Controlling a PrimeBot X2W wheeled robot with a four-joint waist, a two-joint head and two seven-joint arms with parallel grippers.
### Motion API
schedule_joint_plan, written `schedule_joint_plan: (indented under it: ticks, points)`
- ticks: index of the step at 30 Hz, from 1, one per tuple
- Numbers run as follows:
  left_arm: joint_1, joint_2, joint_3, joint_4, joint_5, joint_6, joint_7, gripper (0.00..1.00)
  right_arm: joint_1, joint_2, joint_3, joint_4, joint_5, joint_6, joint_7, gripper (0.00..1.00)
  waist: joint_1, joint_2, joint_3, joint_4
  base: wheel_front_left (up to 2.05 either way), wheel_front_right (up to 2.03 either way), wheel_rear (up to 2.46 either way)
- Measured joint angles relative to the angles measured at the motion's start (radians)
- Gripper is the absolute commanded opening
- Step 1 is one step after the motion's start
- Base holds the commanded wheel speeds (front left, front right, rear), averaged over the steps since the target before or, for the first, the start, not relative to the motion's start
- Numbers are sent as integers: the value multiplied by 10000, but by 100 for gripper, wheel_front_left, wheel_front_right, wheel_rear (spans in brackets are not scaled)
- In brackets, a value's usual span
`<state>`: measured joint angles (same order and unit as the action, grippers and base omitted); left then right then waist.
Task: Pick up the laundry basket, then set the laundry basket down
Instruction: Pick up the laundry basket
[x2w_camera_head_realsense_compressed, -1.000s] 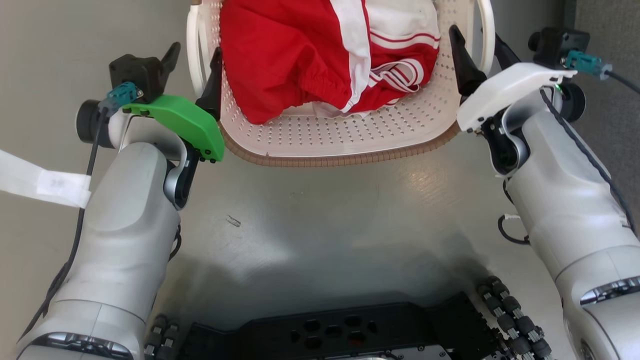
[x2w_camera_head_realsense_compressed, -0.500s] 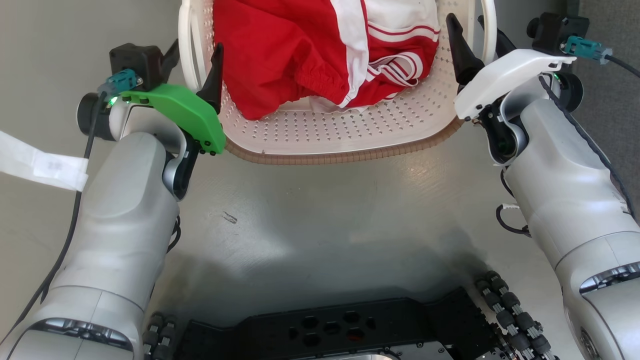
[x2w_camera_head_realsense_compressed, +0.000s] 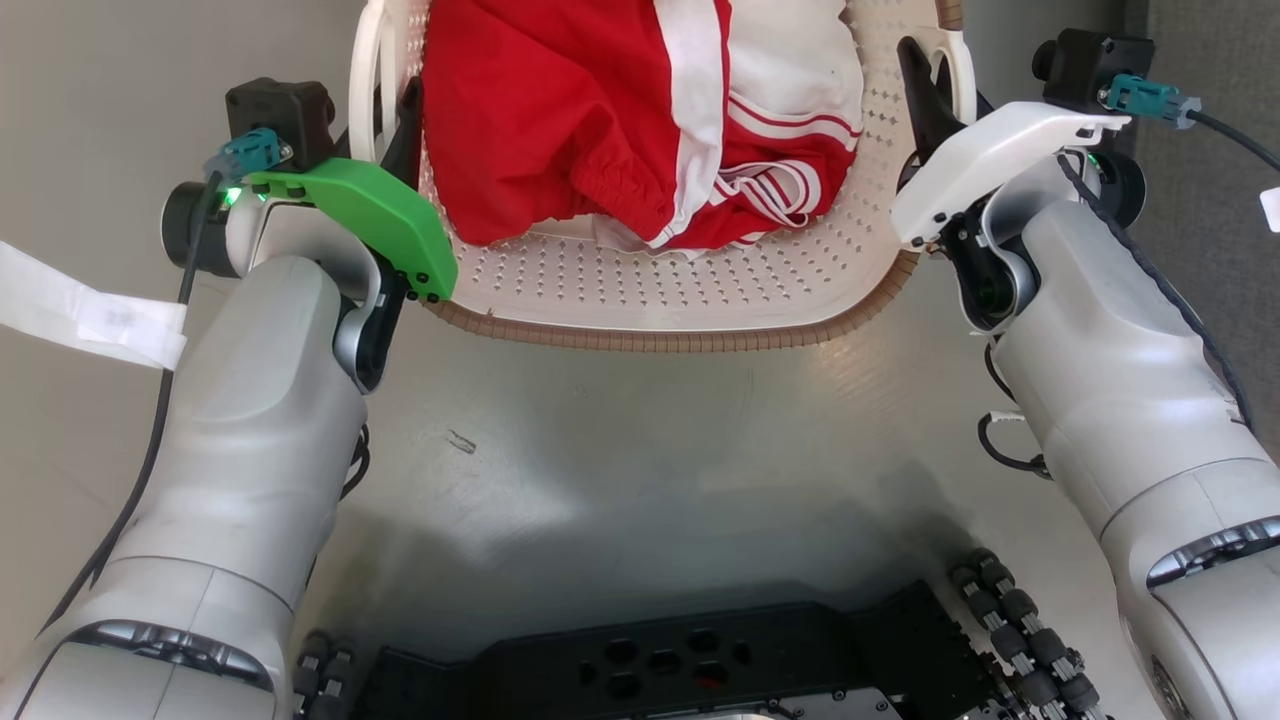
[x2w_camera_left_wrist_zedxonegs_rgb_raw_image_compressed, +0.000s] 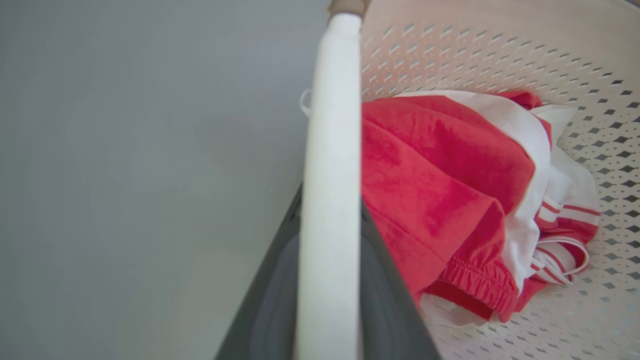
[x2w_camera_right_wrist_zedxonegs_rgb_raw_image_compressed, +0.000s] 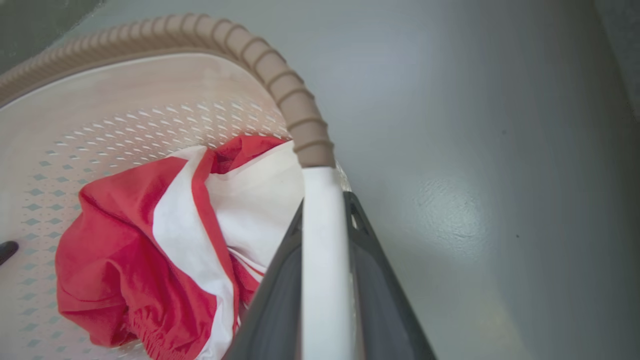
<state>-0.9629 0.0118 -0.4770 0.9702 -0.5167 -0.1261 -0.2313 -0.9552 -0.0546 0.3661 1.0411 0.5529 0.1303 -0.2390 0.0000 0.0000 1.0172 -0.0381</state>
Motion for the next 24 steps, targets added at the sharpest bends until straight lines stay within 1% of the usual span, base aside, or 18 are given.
schedule_joint_plan:
  ticks: [11, 24]
  points:
    - [18, 33, -403, 176, -395, 2, -163, 0, 28, -42, 357, 56, 207, -73, -40, 0, 0, 0, -699, 41, 0, 0, 0]
    - [650, 19, -834, 546, -1018, 2, -174, 0, 545, -23, 930, 316, 525, -73, -40, 0, 0, 0, -2075, 66, 0, 0, 0]
